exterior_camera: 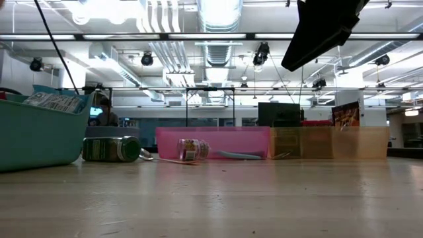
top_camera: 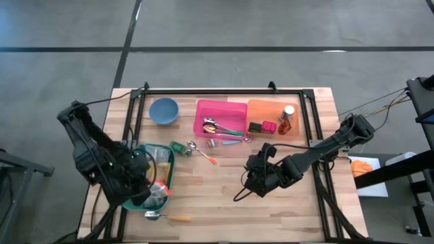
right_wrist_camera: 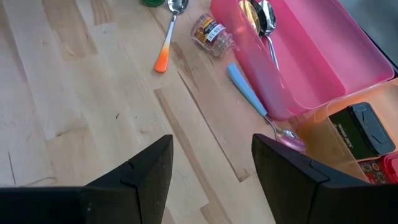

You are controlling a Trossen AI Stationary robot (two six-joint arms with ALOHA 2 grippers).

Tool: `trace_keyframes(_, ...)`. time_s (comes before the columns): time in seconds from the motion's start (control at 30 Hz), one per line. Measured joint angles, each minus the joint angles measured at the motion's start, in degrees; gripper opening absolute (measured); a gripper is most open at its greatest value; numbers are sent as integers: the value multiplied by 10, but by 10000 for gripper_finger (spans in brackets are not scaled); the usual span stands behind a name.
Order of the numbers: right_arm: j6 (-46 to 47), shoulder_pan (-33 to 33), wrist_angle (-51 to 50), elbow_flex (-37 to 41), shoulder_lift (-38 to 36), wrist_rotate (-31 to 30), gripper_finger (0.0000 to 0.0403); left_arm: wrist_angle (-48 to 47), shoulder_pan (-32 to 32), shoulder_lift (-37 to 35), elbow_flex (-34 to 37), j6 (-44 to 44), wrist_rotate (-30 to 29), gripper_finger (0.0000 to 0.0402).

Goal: Pick & Place Food Item
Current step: Put the orange noodle pack into the green bin

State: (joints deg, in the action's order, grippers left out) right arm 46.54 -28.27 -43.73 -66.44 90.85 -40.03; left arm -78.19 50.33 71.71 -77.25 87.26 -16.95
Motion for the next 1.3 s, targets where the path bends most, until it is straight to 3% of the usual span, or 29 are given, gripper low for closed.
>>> trace_keyframes(0.57, 0, 0, 8, 2, 0, 2, 217, 11, 21, 82, 1, 44, 106, 0)
trace_keyframes(0.93, 0, 0, 9, 2, 0, 2, 217, 41, 21, 114, 40, 47, 160, 0)
trace_keyframes(1.3, -2, 0, 11, 2, 0, 2, 217, 128, 19, 121, 105, 28, 182, 0)
